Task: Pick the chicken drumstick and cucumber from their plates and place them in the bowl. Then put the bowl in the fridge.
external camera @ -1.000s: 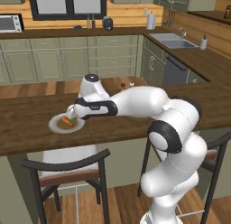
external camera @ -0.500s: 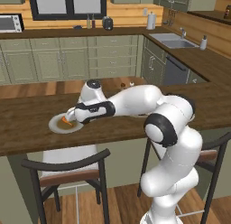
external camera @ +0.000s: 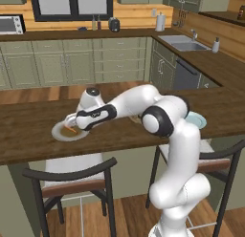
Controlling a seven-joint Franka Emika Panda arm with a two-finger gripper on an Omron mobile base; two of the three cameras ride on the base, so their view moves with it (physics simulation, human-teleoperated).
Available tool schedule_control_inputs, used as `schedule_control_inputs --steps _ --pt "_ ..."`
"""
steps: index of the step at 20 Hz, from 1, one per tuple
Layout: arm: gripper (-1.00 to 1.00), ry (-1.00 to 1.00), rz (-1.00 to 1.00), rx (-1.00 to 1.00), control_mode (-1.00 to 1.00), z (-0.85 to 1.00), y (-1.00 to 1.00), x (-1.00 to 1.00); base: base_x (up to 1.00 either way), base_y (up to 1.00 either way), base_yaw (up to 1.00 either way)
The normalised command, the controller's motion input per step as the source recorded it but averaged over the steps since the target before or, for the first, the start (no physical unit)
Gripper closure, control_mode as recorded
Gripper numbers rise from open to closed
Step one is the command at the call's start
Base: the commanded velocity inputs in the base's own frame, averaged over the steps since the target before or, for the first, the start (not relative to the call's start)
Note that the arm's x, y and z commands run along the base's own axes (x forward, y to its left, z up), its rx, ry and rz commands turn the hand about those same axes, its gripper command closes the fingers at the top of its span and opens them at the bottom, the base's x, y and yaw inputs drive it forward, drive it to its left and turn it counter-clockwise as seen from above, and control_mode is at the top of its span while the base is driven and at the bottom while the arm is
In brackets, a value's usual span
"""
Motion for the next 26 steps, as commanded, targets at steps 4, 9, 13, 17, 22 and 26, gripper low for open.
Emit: schedule_control_inputs --steps 4,9,13,17,22,26 --pt "-1.0 0.14 0.0 -0.07 -1.0 -0.15 0.36 0.56 0.0 0.0 0.0" --pt "-1.0 0.12 0.0 -0.08 -1.0 -0.29 0.1 0.22 0.0 0.0 0.0" --pt "-1.0 0.09 0.0 -0.05 -1.0 -0.34 0.16 0.27 0.0 0.0 0.0" --pt "-1.0 0.06 0.0 -0.02 -1.0 -0.36 0.0 0.14 0.0 0.0 0.0" --pt "-1.0 0.0 0.0 -0.01 -1.0 -0.26 0.0 0.11 0.0 0.0 0.0" --pt "-1.0 0.0 0.0 -0.01 -1.0 -0.19 0.05 0.09 0.0 0.0 0.0"
